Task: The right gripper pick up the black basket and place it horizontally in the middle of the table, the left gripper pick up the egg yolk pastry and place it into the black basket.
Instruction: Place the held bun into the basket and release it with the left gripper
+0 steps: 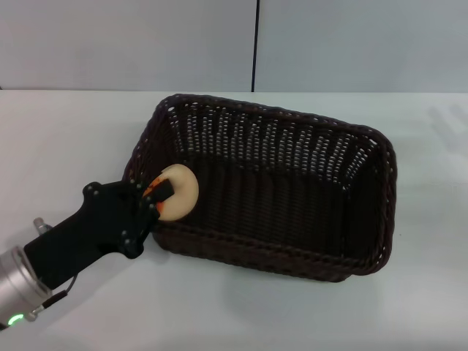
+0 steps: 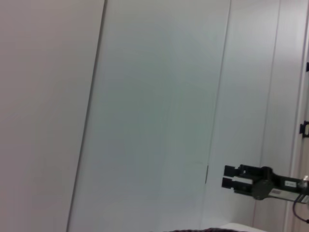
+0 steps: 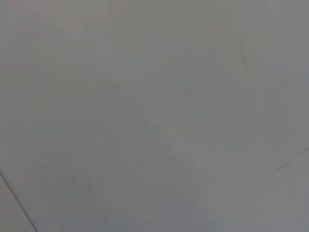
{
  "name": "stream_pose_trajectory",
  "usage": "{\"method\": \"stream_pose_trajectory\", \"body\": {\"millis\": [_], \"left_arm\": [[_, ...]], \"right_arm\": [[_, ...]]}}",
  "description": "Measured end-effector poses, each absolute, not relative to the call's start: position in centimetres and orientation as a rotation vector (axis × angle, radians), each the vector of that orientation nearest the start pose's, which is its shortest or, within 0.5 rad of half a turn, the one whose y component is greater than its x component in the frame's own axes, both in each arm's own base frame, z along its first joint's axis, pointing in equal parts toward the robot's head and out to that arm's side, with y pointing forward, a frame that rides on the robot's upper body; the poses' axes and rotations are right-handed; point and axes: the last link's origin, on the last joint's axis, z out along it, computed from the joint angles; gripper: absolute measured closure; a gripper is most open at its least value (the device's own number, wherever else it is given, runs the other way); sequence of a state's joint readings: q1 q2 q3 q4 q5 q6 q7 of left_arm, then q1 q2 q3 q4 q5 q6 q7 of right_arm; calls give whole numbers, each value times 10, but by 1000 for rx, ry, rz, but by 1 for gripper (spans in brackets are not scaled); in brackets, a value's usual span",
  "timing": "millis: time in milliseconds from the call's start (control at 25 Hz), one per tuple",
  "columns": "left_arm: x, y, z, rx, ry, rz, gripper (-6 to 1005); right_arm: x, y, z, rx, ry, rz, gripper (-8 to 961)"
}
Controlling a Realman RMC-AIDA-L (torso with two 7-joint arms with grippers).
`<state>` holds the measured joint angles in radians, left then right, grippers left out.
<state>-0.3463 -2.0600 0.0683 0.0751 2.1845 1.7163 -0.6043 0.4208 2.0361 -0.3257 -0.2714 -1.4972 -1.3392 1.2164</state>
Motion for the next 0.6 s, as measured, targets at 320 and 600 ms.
{"method": "stream_pose_trajectory", "body": {"millis": [320, 600], "left_arm": [[-298, 214, -39, -2403, -406, -1179, 944], [-298, 209, -40, -2435, -405, -1184, 936]], "right_arm": [[340, 329, 42, -1741, 1006, 1165, 364], [340, 329, 43, -1737, 1007, 1169, 364]]}}
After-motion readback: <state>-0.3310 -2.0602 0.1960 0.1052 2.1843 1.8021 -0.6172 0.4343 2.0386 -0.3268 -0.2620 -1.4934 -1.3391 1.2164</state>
